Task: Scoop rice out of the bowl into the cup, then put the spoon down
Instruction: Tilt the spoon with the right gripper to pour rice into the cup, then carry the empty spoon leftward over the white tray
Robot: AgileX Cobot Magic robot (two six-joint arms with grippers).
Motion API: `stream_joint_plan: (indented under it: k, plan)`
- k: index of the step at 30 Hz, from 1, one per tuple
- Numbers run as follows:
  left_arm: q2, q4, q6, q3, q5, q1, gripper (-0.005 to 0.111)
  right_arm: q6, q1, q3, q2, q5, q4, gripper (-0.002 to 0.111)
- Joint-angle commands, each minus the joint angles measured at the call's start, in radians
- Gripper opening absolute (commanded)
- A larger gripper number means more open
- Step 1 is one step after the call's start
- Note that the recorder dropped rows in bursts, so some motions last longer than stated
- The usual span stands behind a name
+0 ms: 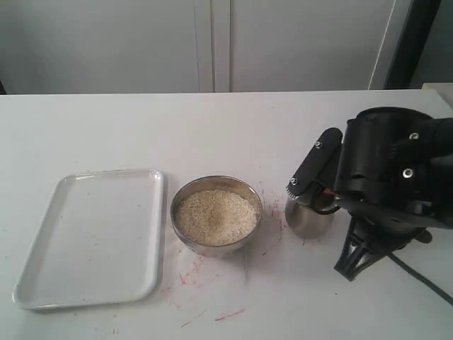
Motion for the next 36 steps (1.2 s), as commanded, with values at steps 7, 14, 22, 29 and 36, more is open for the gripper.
stream_joint_plan:
  k: [7,14,22,29,36]
  plan:
    - [-0.004,-0.005,-0.005,0.004,-0.004,-0.003,0.014,0.079,0.048,0.005,0.07,0.048,-0.099,0.0]
    - [-0.004,-0.005,-0.005,0.004,-0.004,-0.003,0.014,0.113,0.053,0.004,0.068,0.043,-0.099,0.0]
    - [-0.004,-0.005,-0.005,0.004,-0.004,-0.003,0.014,0.123,0.049,0.0,0.015,-0.034,0.03,0.0]
    - [-0.004,-0.005,-0.005,0.004,-0.004,-0.003,0.014,0.123,-0.017,0.0,-0.077,-0.118,0.249,0.0]
    - [-0.004,-0.005,-0.005,0.004,-0.004,-0.003,0.014,0.121,-0.049,0.0,-0.126,-0.153,0.378,0.0]
